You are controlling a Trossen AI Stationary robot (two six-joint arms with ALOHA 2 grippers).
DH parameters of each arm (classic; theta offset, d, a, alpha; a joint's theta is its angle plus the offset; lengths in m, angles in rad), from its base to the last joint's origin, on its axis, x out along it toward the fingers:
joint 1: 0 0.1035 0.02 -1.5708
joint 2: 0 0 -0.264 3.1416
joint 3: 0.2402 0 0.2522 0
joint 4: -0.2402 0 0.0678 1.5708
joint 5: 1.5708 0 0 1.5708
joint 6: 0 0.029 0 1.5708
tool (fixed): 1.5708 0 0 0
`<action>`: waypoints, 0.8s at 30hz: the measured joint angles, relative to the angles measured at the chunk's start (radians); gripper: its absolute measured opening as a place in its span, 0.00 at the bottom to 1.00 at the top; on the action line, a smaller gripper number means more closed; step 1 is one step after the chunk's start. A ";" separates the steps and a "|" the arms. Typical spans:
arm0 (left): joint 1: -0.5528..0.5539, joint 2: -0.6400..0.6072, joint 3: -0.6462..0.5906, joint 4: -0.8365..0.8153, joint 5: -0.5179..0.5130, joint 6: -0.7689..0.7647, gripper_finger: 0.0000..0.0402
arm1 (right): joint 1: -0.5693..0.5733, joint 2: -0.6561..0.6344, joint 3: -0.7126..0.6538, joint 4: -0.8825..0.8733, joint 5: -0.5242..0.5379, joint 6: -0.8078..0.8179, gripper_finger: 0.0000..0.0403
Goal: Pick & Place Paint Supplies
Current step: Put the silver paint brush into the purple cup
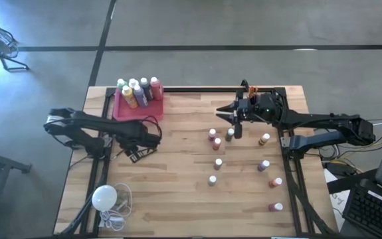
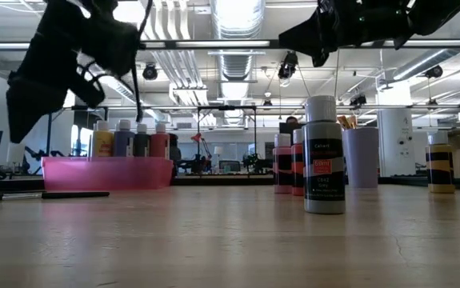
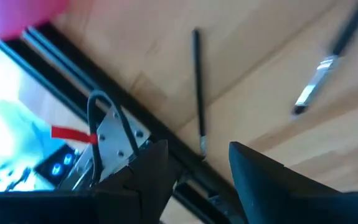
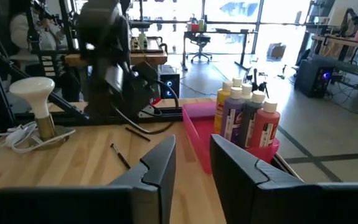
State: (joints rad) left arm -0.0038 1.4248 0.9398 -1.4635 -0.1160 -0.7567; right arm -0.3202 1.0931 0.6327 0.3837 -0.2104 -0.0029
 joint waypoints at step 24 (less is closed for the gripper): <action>0.113 0.192 -0.151 0.121 -0.162 -0.130 0.44 | 0.010 0.000 0.000 -0.005 0.000 0.000 0.33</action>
State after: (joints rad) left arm 0.1097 1.6170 0.7891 -1.3430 -0.2775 -0.8866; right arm -0.3099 1.0931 0.6327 0.3787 -0.2108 -0.0032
